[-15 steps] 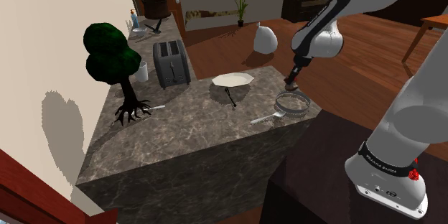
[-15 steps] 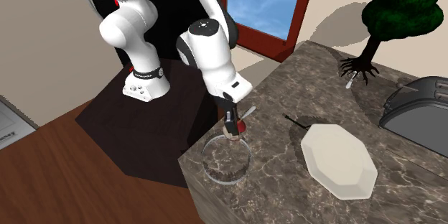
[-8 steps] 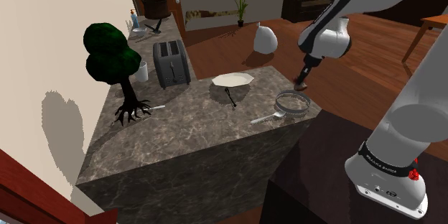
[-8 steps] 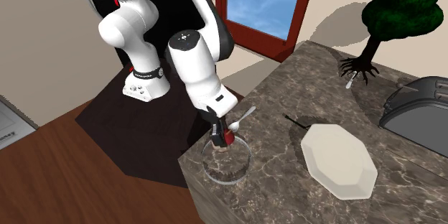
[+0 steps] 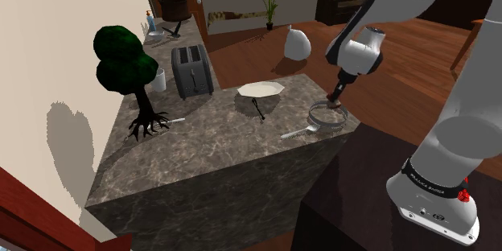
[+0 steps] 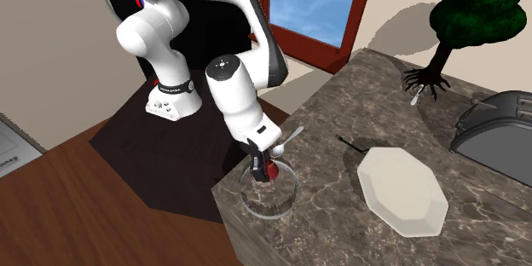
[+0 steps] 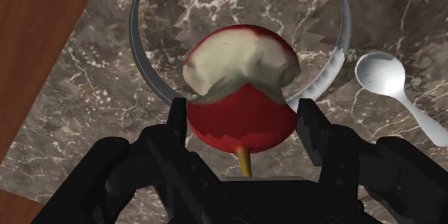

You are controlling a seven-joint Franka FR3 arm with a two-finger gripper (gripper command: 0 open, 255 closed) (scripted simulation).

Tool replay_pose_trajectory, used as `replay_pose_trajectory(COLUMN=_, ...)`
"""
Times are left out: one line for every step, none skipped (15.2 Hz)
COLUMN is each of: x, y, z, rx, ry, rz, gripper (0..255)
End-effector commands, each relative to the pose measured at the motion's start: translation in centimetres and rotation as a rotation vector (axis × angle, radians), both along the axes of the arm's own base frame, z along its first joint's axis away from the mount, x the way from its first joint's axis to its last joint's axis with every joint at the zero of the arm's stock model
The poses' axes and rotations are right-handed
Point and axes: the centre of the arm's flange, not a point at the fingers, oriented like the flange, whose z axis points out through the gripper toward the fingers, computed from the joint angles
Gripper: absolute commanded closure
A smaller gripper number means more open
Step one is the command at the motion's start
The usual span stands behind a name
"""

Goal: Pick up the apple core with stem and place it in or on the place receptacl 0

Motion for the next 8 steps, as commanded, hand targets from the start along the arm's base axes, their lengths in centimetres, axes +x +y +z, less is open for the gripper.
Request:
replay_pose_trajectory(x=-0.1, y=0.0, z=-1.1, rx=0.0, ry=-0.001, rz=-0.001, gripper=255)
replay_pose_trajectory(x=-0.1, y=0.0, z=-1.6, rx=0.0, ry=-0.001, rz=-0.001, gripper=255)
replay_pose_trajectory(x=-0.1, y=0.0, z=-2.2, rx=0.0, ry=-0.001, rz=-0.001, gripper=255)
replay_pose_trajectory(x=-0.1, y=0.0, z=-2.7, rx=0.0, ry=-0.001, rz=-0.001, gripper=255)
replay_pose_trajectory(x=-0.1, y=0.0, z=-2.8, rx=0.0, ry=-0.001, rz=-0.001, gripper=255)
replay_pose_trajectory(x=-0.1, y=0.0, z=-2.8, rx=0.0, ry=-0.001, rz=-0.001, gripper=255)
replay_pose_trajectory(x=-0.1, y=0.0, z=-2.8, rx=0.0, ry=-0.001, rz=-0.001, gripper=255)
replay_pose_trajectory(x=-0.1, y=0.0, z=-2.8, rx=0.0, ry=-0.001, rz=-0.001, gripper=255)
